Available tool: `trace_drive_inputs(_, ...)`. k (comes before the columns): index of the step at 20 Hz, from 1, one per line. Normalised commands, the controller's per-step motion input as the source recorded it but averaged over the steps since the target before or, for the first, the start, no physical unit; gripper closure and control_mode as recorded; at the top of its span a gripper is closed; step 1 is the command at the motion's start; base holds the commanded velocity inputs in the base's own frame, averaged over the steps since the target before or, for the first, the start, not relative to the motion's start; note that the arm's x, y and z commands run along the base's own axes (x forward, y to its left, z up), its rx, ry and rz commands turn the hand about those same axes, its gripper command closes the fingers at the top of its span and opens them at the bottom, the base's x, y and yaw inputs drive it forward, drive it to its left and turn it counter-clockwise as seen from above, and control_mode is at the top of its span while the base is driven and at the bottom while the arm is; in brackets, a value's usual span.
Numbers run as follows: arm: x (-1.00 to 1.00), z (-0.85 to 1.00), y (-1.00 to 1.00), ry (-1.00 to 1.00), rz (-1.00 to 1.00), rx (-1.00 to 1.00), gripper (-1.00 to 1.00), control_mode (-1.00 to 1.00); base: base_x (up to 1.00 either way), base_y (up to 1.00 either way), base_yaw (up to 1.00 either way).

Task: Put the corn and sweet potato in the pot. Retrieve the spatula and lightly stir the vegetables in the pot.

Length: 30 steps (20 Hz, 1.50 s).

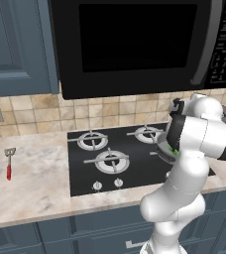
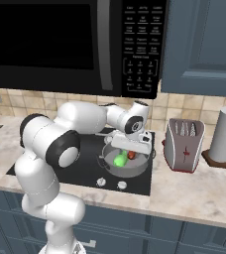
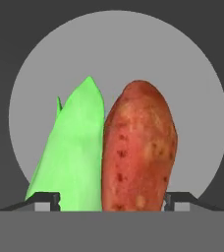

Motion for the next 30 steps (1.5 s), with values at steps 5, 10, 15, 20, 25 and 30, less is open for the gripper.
trace_drive_inputs(5,0.0,0.0,0.0,0.0,0.0,0.0,-1.0,-1.0,0.0,0.0,0.0)
trace_drive_inputs(10,-0.18,0.07,0.0,-0.01,0.0,0.0,-1.0,-1.0,0.0,0.0,0.0)
trace_drive_inputs(15,-0.45,0.19,0.13,-0.04,0.04,0.0,-1.0,-1.0,0.0,0.0,0.0)
trace_drive_inputs(20,-0.49,0.24,0.24,-0.07,0.05,0.0,-1.0,-1.0,0.0,0.0,0.0)
trace_drive_inputs(25,-0.5,0.16,0.27,-0.03,0.07,0.0,-1.0,-1.0,0.0,0.0,0.0)
trace_drive_inputs(30,-0.46,0.08,0.26,-0.04,0.08,0.0,-1.0,-1.0,0.0,0.0,0.0)
